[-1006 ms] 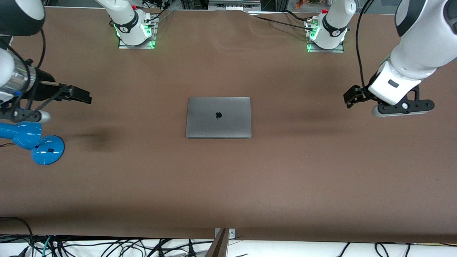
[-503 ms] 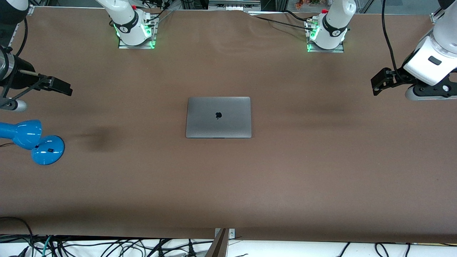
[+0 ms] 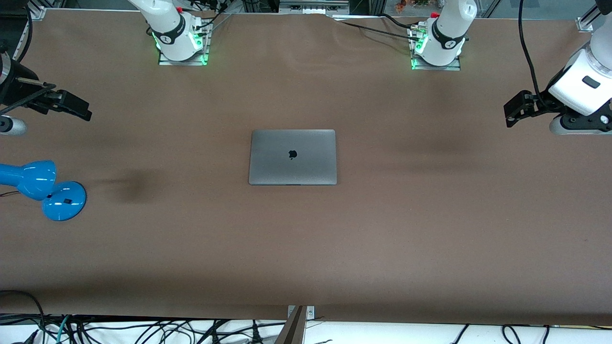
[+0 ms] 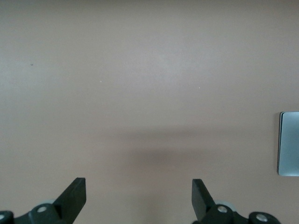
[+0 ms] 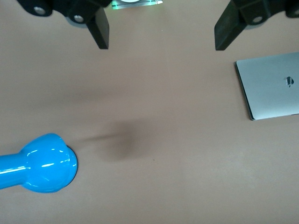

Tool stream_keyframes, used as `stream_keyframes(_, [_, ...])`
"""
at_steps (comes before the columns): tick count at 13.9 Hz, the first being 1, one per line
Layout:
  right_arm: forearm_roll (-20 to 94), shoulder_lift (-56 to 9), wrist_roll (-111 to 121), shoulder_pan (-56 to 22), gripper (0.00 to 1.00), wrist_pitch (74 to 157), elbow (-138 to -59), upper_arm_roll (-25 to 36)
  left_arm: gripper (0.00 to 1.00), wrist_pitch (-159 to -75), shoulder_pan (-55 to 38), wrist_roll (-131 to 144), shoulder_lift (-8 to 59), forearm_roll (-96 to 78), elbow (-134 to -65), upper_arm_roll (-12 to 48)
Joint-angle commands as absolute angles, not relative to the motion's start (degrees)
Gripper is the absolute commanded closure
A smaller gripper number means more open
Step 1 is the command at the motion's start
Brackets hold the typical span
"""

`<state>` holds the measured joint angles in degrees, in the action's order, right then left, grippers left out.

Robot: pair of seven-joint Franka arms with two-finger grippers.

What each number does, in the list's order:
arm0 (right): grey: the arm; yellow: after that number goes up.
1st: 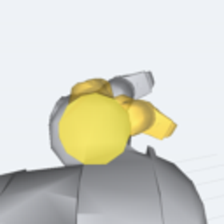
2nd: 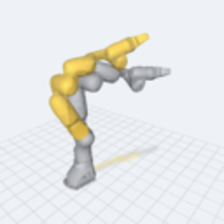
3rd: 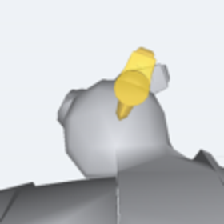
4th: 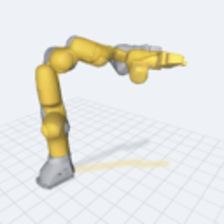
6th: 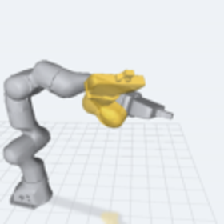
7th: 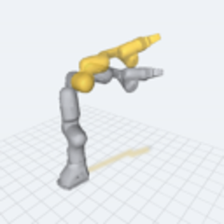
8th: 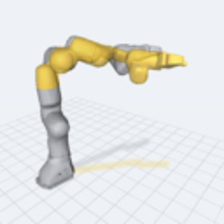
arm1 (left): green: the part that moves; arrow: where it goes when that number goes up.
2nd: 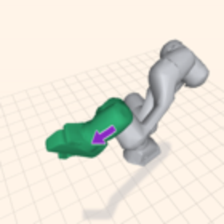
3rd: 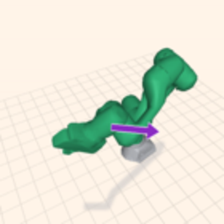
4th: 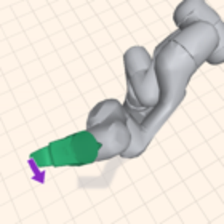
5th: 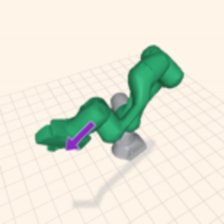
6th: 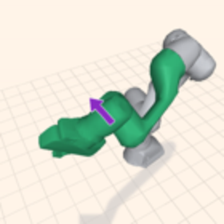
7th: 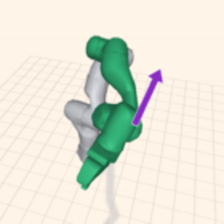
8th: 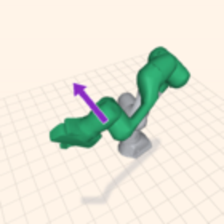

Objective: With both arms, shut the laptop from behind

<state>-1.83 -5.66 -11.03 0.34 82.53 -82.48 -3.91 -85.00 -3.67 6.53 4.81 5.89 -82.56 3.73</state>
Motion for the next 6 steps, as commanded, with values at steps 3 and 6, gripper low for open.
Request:
stream_keyframes(3, [-2.4,-3.7,-7.3,0.8,0.00,83.6,-84.8,-4.7,0.00,-83.5,-3.7,5.4,5.1,6.2,-81.1,3.4])
stream_keyframes(6, [-2.4,-3.6,-6.9,0.8,0.00,83.5,-84.8,-4.7,0.00,-83.5,-3.7,5.5,5.1,6.4,-81.0,3.3])
